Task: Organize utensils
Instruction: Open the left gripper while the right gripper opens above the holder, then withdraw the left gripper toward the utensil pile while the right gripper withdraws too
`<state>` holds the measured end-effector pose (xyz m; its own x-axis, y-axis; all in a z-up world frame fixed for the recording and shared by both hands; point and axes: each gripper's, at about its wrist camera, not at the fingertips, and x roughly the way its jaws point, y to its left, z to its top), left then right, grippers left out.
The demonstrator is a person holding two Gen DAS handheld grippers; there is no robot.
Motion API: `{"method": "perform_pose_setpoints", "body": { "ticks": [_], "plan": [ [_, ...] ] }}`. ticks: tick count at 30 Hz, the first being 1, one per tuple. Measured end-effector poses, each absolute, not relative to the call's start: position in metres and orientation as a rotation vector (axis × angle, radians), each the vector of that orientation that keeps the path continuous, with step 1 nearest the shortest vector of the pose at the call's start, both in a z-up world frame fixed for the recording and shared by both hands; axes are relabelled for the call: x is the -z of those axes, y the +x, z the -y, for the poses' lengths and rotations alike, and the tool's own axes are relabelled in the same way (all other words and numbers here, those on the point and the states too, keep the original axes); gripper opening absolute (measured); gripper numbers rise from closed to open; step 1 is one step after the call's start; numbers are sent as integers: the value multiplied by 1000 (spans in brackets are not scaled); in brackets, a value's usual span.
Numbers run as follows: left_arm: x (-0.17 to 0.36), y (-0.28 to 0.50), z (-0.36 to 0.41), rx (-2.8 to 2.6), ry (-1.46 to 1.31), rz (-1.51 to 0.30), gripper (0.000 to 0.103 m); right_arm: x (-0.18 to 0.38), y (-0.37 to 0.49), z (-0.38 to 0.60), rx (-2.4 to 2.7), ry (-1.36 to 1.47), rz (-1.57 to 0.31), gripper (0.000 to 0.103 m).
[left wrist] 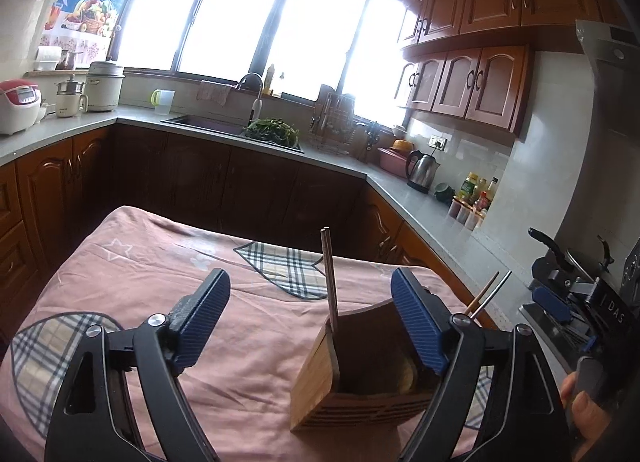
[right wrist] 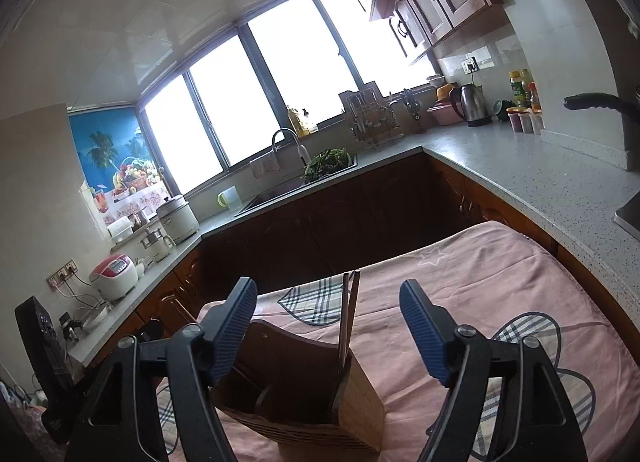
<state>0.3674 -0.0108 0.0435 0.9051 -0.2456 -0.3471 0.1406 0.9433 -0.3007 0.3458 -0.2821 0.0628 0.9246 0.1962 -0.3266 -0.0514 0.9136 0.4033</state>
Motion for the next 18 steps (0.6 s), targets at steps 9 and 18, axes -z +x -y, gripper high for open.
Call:
{"method": "perform_pose_setpoints", "body": {
  "ticks": [9,18],
  "plan": [
    [-49,322,3,193,-246,-406,101,-67,310,277,-160,409,-364,95],
    [-41,276,-4,173,-228,-471,102,-67,262,270,-180,410,-374,95]
  ]
}}
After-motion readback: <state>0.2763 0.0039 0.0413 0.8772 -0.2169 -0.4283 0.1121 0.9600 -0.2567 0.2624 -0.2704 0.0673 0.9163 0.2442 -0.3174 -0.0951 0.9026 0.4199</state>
